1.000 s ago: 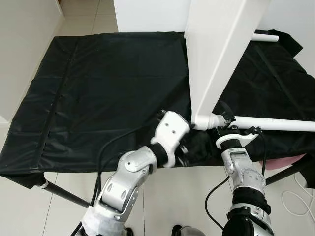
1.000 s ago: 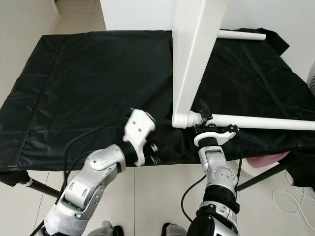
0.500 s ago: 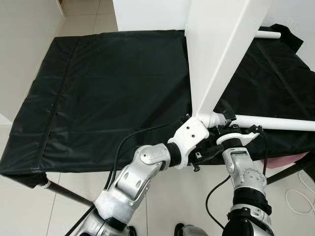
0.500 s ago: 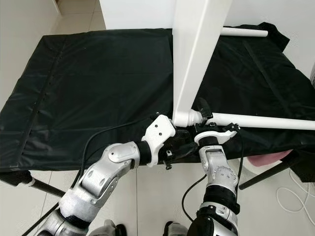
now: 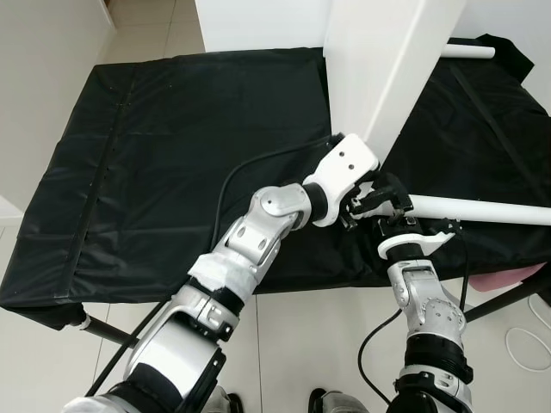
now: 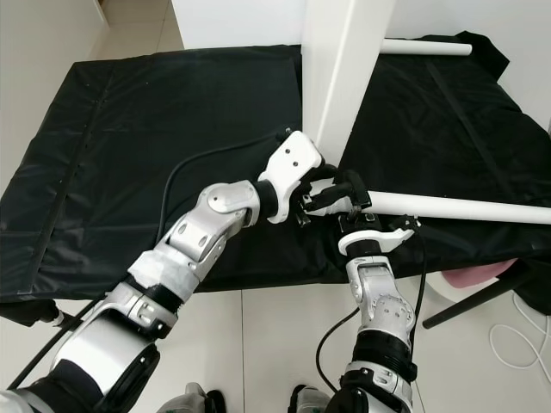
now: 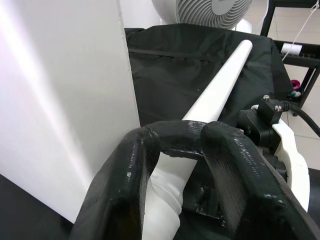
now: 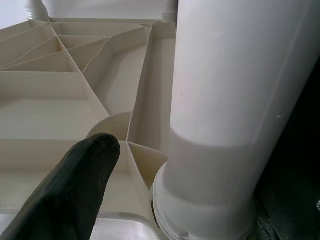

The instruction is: Building children table

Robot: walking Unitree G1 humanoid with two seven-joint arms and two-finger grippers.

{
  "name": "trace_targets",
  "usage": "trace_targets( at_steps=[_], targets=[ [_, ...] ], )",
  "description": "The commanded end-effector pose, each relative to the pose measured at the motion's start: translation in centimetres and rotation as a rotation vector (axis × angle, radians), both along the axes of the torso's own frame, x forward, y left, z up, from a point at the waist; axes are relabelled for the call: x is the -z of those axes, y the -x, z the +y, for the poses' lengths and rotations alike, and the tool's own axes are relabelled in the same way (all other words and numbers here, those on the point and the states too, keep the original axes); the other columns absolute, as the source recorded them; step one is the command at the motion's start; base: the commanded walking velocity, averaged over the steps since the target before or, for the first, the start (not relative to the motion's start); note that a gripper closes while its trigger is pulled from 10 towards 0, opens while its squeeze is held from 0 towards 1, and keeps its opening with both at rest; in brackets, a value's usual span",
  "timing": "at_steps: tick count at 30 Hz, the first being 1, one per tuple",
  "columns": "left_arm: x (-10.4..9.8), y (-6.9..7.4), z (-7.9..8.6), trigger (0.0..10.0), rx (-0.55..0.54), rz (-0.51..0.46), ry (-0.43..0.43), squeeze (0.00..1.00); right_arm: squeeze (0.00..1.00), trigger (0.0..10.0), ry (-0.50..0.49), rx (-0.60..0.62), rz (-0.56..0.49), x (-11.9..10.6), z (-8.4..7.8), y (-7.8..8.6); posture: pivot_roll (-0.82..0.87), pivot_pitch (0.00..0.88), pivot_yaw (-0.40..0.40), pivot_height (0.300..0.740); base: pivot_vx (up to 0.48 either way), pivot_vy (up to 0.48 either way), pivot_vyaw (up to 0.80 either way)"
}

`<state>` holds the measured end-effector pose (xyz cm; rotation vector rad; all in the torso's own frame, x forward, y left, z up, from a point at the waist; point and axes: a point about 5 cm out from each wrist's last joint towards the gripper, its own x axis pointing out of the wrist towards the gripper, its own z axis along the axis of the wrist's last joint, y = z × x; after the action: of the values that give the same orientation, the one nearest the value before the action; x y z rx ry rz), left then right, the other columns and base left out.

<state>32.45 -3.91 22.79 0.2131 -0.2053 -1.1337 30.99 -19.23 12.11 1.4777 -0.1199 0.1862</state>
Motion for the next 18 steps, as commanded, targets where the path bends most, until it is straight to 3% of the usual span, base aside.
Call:
trace_targets(
  at_steps=[1, 11, 13, 18],
  targets=[
    [-1.0, -0.4, 0.0, 10.0, -0.029, -0.043, 0.031, 0.00, 0.00, 10.0, -0.066, -0.030, 0.222, 4.7, 1.1, 1.8, -0.06, 0.172, 0.107, 0.740, 0.000, 0.000, 0.00],
    [-1.6, -1.0, -0.6, 10.0, -0.024, -0.073, 0.042, 0.00, 0.00, 10.0, -0.034, -0.066, 0.165, 3.0, 2.1, 4.4, -0.07, 0.182, 0.100, 0.740, 0.000, 0.000, 0.00],
    [-1.8, -1.4, -0.6, 10.0, -0.024, -0.086, 0.047, 0.00, 0.00, 10.0, -0.015, -0.093, 0.095, 1.3, 2.4, 6.2, -0.07, 0.184, 0.102, 0.740, 0.000, 0.000, 0.00],
    [-1.9, -1.4, -0.7, 10.0, -0.017, -0.092, 0.052, 0.00, 0.00, 10.0, 0.022, -0.099, 0.030, -0.3, 2.0, 6.9, -0.08, 0.185, 0.104, 0.740, 0.000, 0.000, 0.00]
  ],
)
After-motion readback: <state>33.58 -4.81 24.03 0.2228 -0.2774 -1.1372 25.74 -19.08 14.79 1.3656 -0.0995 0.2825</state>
